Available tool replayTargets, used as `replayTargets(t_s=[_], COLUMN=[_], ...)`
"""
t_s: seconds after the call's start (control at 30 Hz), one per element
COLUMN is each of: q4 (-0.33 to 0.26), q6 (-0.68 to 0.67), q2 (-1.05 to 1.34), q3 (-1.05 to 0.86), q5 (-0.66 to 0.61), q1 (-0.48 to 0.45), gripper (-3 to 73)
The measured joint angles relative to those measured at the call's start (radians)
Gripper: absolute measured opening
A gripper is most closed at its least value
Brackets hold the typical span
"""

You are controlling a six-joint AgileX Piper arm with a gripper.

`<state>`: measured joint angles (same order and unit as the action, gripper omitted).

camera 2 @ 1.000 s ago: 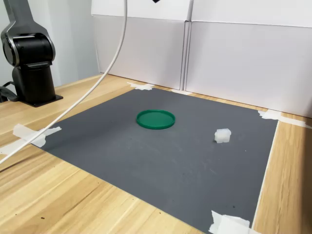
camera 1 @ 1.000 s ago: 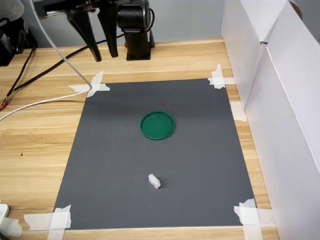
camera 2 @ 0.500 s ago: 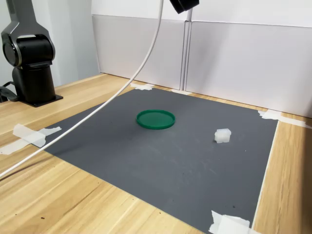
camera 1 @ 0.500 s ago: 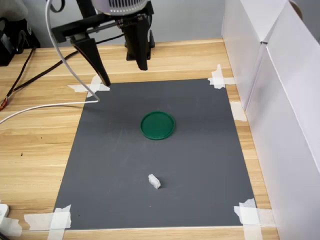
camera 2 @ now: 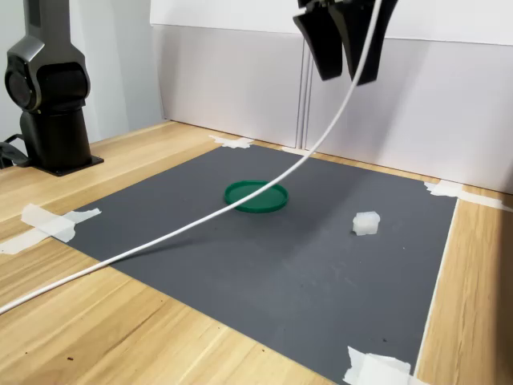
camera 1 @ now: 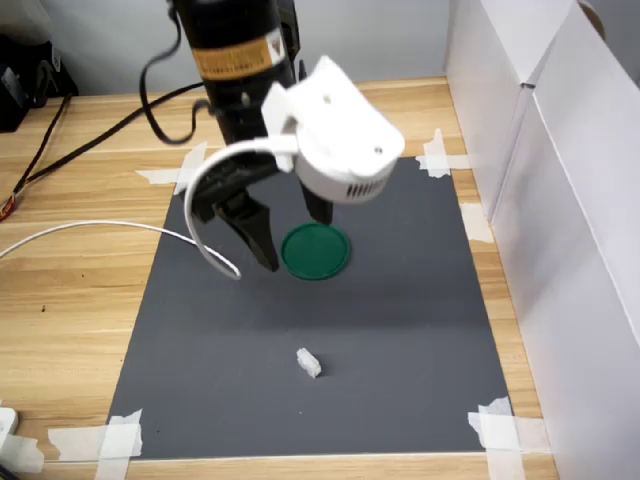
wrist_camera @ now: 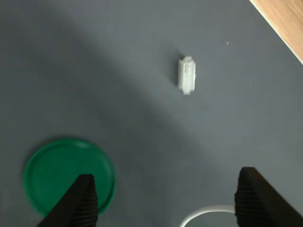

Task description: Grasp a white terminal and put it in the green lid.

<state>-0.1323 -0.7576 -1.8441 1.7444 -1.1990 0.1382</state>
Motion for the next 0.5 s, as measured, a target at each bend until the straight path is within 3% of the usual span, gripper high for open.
replayTargets(t_s=[0.5], q4=[-0.003], q6=[-0.027], q2=[-0.174], q3=[0.0], q5=[0.068], q1=[0.008], gripper=[67.3])
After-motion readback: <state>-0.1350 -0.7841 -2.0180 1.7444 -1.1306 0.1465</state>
